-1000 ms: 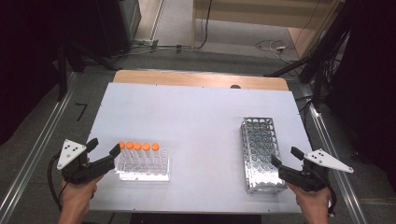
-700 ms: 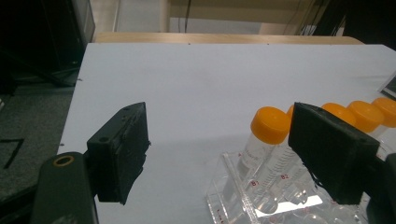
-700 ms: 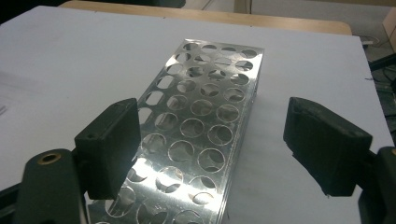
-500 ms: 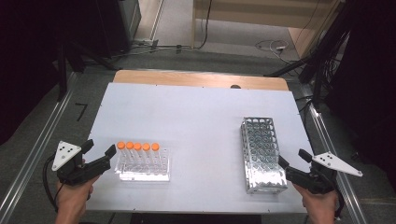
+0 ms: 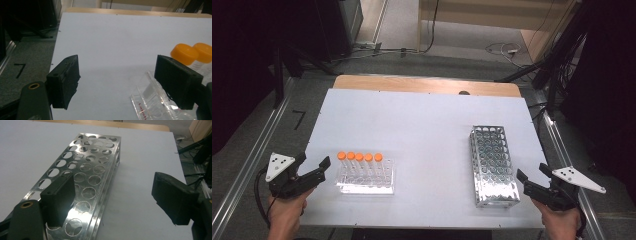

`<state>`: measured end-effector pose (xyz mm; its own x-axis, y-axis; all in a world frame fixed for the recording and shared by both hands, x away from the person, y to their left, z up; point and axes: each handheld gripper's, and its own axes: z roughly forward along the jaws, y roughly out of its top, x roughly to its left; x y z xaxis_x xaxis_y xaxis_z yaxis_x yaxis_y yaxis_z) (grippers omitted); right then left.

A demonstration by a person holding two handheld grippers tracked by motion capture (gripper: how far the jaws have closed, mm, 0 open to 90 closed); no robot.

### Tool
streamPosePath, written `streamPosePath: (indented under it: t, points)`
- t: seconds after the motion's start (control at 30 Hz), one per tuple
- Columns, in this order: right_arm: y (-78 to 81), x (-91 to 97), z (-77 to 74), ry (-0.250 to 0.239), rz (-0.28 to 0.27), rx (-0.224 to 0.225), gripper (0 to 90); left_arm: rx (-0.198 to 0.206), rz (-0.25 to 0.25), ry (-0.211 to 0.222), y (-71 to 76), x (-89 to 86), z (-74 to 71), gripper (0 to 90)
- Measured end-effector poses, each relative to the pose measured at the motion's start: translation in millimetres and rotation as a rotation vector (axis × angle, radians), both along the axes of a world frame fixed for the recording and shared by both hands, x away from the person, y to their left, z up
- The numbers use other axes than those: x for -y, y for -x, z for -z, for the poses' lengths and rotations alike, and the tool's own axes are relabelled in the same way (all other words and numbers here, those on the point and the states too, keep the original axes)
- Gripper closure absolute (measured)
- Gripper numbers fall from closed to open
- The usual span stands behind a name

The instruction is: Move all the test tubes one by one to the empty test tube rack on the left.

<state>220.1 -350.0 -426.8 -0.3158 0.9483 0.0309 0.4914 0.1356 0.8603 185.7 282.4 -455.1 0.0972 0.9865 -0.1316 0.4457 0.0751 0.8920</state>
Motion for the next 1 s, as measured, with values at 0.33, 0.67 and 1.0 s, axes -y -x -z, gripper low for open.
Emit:
streamPosePath:
  t: [0.33, 0.67, 1.0]
  points:
    - [-0.4, 17.0, 6.7, 0.018, 0.064, -0.011, 17.6, -0.054, -0.026, -0.017, -5.7, -8.4, 17.3, 20.8]
    - [-2.3, 26.5, 15.3, 0.055, 0.106, -0.027, 17.7, -0.074, -0.033, -0.024, -8.6, -11.9, 23.0, 20.8]
    - [-12.2, 32.6, 32.0, 0.043, 0.115, -0.061, 17.8, -0.118, -0.034, -0.028, -14.9, -13.9, 33.1, 20.8]
